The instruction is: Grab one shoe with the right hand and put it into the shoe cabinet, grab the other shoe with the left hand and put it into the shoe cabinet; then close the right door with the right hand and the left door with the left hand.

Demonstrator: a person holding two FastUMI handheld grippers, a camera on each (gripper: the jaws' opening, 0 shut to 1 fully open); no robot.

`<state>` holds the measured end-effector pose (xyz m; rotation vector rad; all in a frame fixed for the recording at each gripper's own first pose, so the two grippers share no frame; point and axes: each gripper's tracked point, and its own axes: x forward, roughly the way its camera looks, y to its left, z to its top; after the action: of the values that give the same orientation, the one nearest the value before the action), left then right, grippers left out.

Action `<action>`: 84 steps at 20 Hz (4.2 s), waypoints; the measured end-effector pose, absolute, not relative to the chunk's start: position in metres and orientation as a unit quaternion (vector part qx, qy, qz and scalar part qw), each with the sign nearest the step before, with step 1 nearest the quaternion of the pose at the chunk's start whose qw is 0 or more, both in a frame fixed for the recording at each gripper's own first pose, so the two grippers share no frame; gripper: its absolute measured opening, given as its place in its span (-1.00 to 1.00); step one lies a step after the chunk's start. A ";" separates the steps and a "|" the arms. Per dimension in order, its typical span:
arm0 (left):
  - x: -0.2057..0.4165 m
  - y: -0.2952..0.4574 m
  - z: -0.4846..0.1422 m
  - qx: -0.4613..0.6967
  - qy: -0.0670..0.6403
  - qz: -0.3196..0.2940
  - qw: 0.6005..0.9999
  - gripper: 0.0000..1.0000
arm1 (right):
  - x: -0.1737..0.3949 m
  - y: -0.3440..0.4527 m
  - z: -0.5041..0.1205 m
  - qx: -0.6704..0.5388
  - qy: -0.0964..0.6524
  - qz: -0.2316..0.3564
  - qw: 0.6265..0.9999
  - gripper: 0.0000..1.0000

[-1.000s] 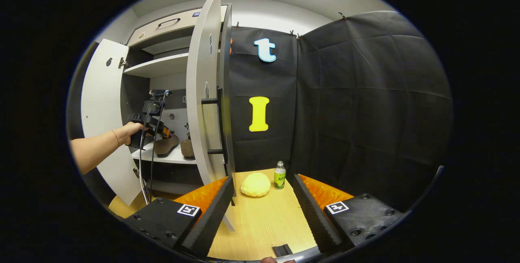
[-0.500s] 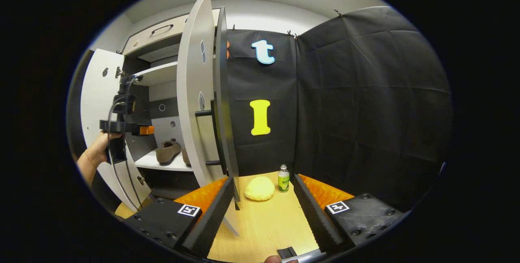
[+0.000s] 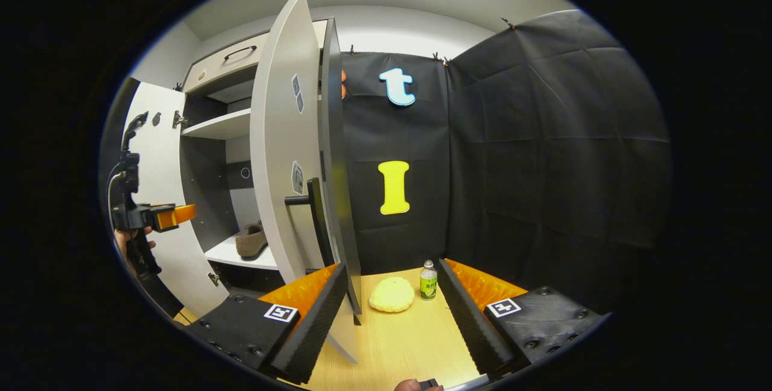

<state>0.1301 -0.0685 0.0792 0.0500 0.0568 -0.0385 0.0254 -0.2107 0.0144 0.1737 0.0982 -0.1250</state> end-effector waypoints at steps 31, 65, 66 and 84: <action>0.024 -0.022 0.032 0.040 0.051 -0.033 0.997 0.93 | 0.066 -0.132 0.035 0.088 0.014 -0.029 0.996 0.94; 0.025 0.223 0.066 0.014 0.011 0.135 0.991 0.93 | 0.071 0.067 0.003 0.079 0.067 0.114 0.988 0.96; 0.034 0.231 0.067 0.018 0.014 0.140 0.990 0.93 | 0.071 0.066 0.002 0.077 0.068 0.110 0.989 0.96; 0.077 0.120 0.059 0.011 0.032 0.026 0.999 0.89 | 0.069 0.040 0.005 0.087 0.061 0.101 0.989 0.96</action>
<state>0.0766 0.1202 0.0592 0.0210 0.0635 0.0524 0.0688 0.0399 0.0054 0.1744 0.1230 0.2023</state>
